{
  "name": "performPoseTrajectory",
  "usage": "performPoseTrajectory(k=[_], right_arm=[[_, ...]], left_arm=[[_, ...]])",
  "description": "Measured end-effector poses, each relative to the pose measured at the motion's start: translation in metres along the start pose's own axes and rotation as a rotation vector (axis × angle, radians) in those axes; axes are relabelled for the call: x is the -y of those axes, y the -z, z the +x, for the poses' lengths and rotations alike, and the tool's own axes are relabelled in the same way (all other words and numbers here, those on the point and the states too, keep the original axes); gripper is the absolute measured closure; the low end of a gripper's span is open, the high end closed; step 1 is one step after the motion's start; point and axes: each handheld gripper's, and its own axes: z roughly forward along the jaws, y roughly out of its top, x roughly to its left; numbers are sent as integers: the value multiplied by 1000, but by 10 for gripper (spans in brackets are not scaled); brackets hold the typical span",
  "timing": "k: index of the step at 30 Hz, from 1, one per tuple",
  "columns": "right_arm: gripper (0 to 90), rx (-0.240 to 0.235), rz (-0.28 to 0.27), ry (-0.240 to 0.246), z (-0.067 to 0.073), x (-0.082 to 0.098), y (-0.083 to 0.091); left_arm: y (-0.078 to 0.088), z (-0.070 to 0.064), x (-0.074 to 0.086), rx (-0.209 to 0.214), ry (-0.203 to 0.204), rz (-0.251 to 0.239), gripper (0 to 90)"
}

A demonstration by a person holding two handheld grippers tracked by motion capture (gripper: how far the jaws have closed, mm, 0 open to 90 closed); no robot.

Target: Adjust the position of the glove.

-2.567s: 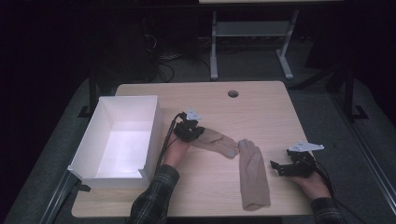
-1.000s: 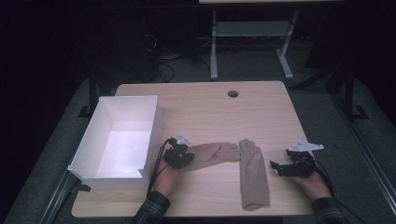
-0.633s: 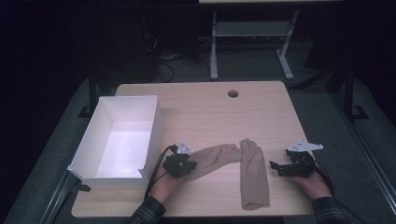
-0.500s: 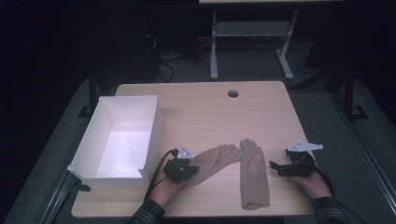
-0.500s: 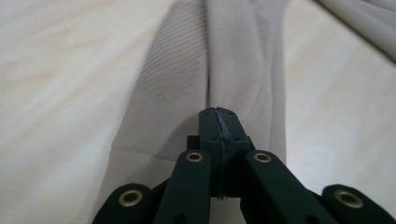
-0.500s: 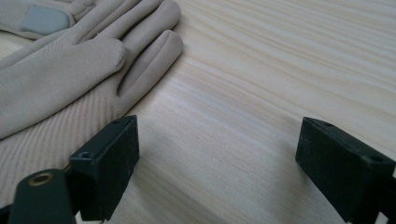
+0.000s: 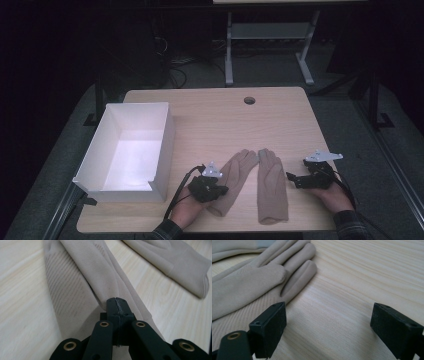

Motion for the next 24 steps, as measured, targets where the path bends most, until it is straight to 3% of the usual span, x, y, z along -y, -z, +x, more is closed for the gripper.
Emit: performPoseTrajectory(k=[4,6,16,20,24], right_arm=[[131,-5,1,1,1,0,0],[131,-4,2,-4,1,0,0],[131,-10,0,4,5,-2,-2],[131,-11,1,3,6,-2,-2],[131,-10,0,4,6,-2,-2]], left_arm=[[-5,6,-6,-32,-7,-11,897],[-7,8,-7,-42,12,-28,896],[-24,2,-20,-36,-24,-52,891],[-22,-2,-24,-30,-55,-62,822],[-12,6,-30,-71,-67,-86,727]])
